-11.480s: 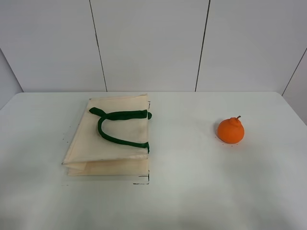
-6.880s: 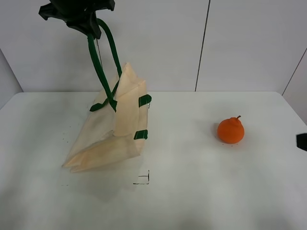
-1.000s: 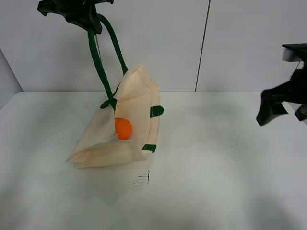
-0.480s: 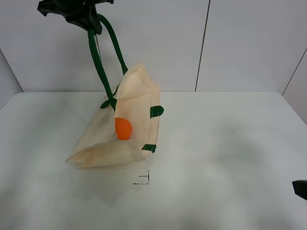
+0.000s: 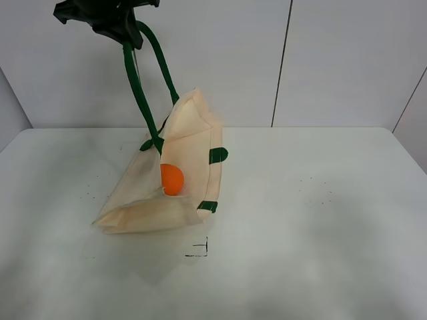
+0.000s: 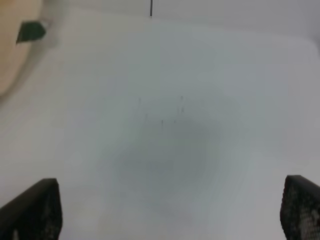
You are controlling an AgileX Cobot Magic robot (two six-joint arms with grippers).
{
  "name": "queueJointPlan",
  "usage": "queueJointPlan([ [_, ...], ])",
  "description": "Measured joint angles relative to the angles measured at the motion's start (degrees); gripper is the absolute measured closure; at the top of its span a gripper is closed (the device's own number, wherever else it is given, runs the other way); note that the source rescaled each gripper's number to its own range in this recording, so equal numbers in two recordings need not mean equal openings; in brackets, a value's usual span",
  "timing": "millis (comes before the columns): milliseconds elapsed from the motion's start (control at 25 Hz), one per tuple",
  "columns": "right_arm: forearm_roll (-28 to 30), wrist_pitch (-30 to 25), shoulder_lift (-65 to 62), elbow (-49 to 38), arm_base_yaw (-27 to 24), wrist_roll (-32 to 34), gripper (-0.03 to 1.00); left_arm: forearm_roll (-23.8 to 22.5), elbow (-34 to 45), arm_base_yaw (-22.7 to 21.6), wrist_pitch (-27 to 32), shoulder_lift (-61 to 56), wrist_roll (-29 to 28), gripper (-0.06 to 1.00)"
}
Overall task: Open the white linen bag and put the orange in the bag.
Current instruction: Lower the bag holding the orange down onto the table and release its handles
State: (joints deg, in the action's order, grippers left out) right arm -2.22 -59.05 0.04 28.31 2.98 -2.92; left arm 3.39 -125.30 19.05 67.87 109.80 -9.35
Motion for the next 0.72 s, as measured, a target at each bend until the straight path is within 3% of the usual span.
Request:
queueJointPlan([
  [360, 0.20, 0.00, -0.26, 0.00, 0.00, 0.18, -0.03, 0.40, -0.13, 0.00, -0.09, 6.55, 0.00, 0.94],
  [520, 0.20, 0.00, -0.26, 0.00, 0.00, 0.18, -0.03, 3.69, 0.71, 0.00, -0.11, 13.66, 0.21, 0.92],
  [640, 0.20, 0.00, -0.26, 0.00, 0.00, 0.18, -0.03, 6.96, 2.33, 0.00, -0.20, 18.64, 1.53, 0.83],
  [720, 0.20, 0.00, -0.26, 0.00, 0.00, 0.18, -0.03, 7.32, 3.20, 0.00, -0.20, 21.33, 2.42, 0.68],
])
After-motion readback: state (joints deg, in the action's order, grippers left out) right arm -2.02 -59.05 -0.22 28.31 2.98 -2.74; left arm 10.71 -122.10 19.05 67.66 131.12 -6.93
